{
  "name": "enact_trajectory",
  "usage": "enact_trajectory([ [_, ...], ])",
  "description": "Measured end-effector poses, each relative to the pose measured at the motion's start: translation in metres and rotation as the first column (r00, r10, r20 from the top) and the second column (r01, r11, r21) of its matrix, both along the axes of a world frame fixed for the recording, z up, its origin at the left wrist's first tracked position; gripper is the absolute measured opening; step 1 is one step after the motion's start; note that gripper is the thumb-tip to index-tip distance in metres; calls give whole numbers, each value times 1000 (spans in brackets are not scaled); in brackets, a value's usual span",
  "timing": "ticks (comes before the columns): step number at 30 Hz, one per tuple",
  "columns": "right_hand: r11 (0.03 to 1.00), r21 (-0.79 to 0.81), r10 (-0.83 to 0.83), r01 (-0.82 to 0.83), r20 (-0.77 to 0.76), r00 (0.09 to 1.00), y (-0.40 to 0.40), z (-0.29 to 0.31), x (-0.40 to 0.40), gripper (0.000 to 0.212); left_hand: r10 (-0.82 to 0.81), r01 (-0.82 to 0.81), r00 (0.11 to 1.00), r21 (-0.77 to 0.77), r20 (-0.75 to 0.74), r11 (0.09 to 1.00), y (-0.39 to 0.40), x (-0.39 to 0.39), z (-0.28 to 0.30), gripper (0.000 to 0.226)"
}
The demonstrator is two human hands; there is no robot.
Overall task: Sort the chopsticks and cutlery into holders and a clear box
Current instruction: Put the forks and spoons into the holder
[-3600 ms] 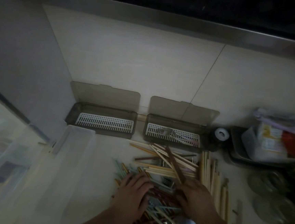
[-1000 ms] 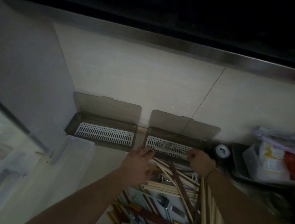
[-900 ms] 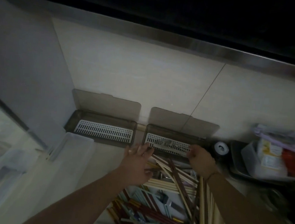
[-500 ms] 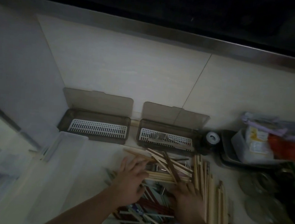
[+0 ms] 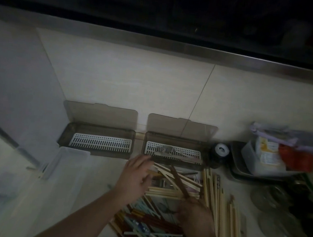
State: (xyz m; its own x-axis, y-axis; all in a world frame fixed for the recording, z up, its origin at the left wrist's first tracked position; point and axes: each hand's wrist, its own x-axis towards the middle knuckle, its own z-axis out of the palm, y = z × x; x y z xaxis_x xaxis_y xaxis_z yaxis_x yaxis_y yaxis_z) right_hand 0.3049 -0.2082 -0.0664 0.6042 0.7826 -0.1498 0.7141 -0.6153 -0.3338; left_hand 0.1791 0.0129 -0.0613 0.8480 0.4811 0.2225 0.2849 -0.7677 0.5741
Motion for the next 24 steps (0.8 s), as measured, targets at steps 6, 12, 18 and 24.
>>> enact_trajectory([
  [6,918,396,132,17,-344,930,21,19,8,8,-26,66,940,107,-339,992,21,18,14,60],
  [12,919,391,1,49,-128,992,71,57,73,11,69,37,812,170,-579,985,11,30,19,75],
  [18,986,-122,117,-110,57,991,125,50,131,33,34,65,762,129,-647,990,15,39,28,75],
  [24,961,-199,219,-193,115,969,157,37,134,29,-13,61,799,60,-602,996,20,39,29,75],
])
